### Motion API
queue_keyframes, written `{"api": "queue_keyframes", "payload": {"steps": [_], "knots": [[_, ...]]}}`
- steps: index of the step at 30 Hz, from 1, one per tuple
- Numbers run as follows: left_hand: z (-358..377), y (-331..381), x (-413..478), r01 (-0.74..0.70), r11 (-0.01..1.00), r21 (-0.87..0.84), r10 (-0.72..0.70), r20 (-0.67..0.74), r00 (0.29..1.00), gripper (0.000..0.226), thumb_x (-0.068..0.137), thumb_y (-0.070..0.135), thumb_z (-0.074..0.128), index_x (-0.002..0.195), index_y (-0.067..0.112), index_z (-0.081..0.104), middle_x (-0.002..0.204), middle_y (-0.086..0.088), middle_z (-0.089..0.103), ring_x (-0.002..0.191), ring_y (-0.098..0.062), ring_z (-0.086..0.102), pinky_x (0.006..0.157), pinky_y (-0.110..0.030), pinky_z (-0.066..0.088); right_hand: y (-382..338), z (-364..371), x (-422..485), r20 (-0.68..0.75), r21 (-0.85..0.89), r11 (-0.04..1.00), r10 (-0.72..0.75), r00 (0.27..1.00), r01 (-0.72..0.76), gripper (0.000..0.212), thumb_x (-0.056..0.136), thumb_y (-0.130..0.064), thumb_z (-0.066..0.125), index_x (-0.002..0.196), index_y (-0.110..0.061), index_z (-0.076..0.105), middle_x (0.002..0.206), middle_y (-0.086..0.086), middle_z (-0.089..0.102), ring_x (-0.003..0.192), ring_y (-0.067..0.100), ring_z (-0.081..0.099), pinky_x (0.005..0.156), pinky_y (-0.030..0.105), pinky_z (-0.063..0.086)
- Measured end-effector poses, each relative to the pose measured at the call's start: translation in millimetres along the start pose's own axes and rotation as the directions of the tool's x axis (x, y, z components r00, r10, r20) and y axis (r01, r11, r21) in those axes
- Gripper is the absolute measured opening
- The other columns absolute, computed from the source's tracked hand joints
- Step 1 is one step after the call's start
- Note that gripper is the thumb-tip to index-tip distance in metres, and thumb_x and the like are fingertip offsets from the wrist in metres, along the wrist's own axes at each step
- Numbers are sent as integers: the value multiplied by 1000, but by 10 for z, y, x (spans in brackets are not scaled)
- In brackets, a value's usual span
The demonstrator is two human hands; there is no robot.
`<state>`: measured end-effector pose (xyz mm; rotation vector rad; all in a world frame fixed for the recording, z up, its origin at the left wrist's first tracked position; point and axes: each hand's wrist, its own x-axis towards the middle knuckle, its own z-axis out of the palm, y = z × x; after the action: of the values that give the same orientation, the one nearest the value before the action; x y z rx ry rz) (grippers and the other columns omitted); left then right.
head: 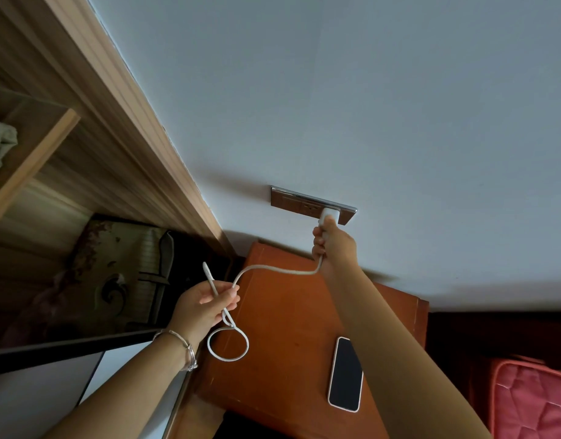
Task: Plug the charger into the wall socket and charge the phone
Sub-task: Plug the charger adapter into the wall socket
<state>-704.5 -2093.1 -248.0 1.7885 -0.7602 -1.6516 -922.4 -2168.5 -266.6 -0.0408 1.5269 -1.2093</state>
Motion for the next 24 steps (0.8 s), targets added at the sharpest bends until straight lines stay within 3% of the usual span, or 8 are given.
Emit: {"api": "queue_keyframes", "payload": {"steps": [7,11,15,18,21,24], "knots": [[-17,-11,19,6,1000,-3,-6,-3,1000,5,82,13,66,87,14,69,90,-8,71,87,-17,67,67,-25,47,82,-34,-16,5,-16,997,-73,997,73,22,94,-26,53,86,-7,60,72,4,63,53,8,46,41,17,35],[-15,-23,-32,16,999,-49,-16,5,1000,7,83,9,65,87,12,68,90,-9,71,85,-16,68,62,-21,51,103,-79,-40,53,-97,993,-62,997,67,32,93,-40,52,104,-12,62,85,-3,73,68,7,65,48,19,42],[-18,-81,-94,39,994,-105,-36,30,999,10,85,3,61,90,9,68,95,-11,71,92,-18,67,71,-28,51,46,-192,-68,164,-140,990,-3,986,26,32,92,-47,51,98,-17,60,85,-2,75,73,13,71,49,21,47],[-35,-138,-138,52,992,-119,-47,42,998,12,88,4,58,92,7,69,99,-12,72,97,-19,67,74,-30,53,97,-281,-146,236,-104,994,64,970,-40,30,93,-39,53,102,-12,62,74,-2,76,64,11,71,50,20,51],[-80,-168,-199,77,987,-138,-73,38,997,14,90,6,56,96,7,68,100,-12,72,97,-19,67,74,-30,53,223,-385,-285,307,54,986,135,942,-159,23,95,-20,52,109,-7,63,64,-3,71,57,9,67,52,20,53],[-139,-169,-294,88,985,-147,-86,20,996,13,89,6,58,97,7,68,97,-13,73,95,-21,69,78,-34,54,361,-505,-448,350,142,974,116,930,-175,22,97,-14,47,107,-6,65,63,-3,64,56,8,63,54,20,52]]}}
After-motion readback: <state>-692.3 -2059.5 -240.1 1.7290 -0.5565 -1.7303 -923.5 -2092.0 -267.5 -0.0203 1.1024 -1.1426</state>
